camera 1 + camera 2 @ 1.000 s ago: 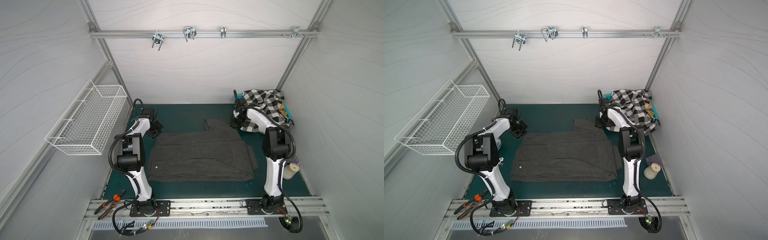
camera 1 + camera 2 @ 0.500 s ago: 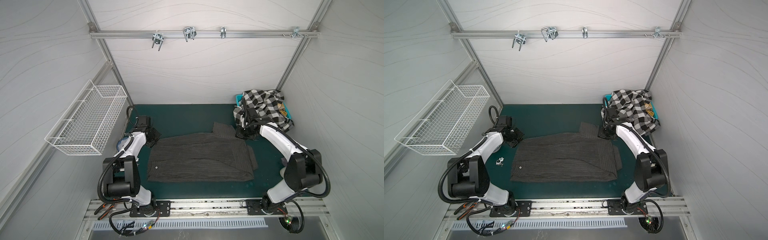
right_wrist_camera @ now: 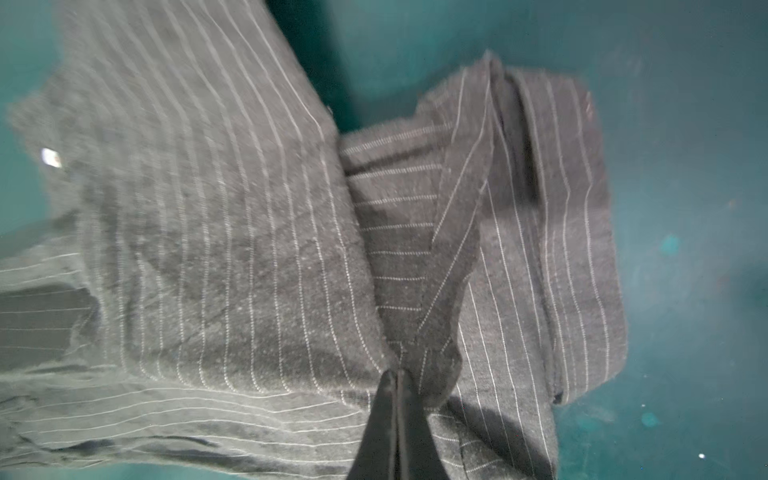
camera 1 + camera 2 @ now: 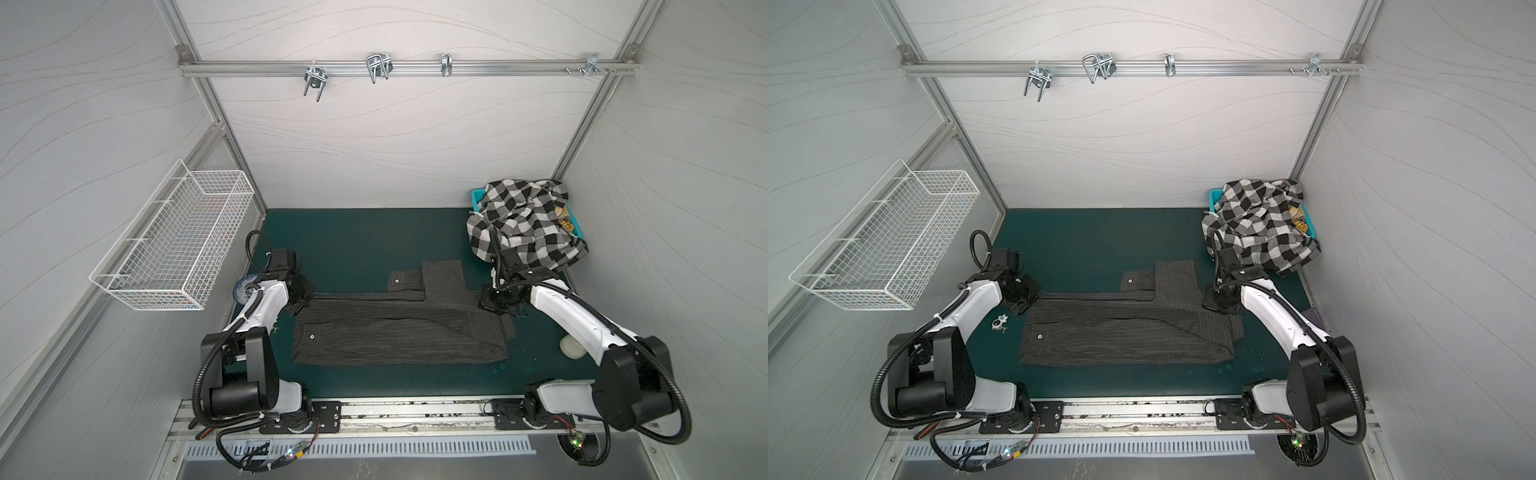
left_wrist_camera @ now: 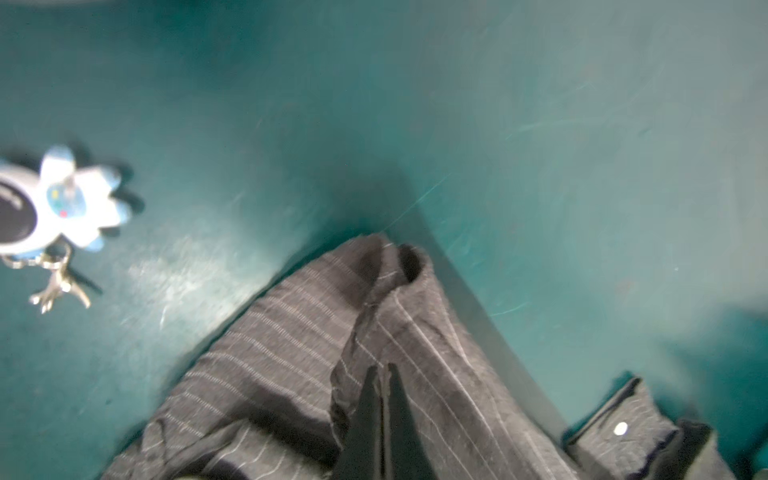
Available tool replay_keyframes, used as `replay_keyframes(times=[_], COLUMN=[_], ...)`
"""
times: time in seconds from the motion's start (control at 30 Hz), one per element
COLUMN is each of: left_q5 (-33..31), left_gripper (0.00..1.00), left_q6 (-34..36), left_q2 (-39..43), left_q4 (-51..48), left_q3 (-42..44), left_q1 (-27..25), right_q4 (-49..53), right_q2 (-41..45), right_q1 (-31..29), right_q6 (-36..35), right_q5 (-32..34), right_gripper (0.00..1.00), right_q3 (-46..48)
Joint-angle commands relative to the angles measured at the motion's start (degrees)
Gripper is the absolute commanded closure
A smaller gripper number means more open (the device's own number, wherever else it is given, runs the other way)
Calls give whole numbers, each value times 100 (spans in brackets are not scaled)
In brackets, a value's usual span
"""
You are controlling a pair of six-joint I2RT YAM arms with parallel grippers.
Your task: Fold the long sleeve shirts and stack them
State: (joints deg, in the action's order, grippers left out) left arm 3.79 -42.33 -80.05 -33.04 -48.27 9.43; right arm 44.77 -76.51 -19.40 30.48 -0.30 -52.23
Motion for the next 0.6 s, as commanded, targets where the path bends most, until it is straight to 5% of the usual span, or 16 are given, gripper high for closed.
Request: replay_keyframes(times=[0.0,0.1,0.13,0.2,0.27,0.33,0.47,0.57], left_q5=[-201,-211,-193,-209,-261,-375,-398,14], left_gripper=[100,100,82,55,46,38,37,60], left_q6=[-95,-128,-126,-180,-242,-259,-197,-132], left_q2=[221,258,306,419,659,949,947,512], left_q4=[-43,-131,-168,-372,-636,-932,-1323,-1156], left_q3=[288,467,513,521,422,195,-297,-282], left_q1=[41,38,25,34,31,29,19,18], right_q4=[-10,-73,-48,172,375,627,947,924], right_q2=[-233,-432,-515,-644,-502,-279,-411,-1109], right_q1=[-100,-132,-135,-167,-234,-312,-311,-318], right_q6=[60,65,28,13,7,-6,-72,-383], right_q5=[318,287,231,261,339,457,456,103], right_gripper=[100,100,96,71,50,40,29,27], right_q3=[116,151,132,-1,-168,-471,-1341,-2196])
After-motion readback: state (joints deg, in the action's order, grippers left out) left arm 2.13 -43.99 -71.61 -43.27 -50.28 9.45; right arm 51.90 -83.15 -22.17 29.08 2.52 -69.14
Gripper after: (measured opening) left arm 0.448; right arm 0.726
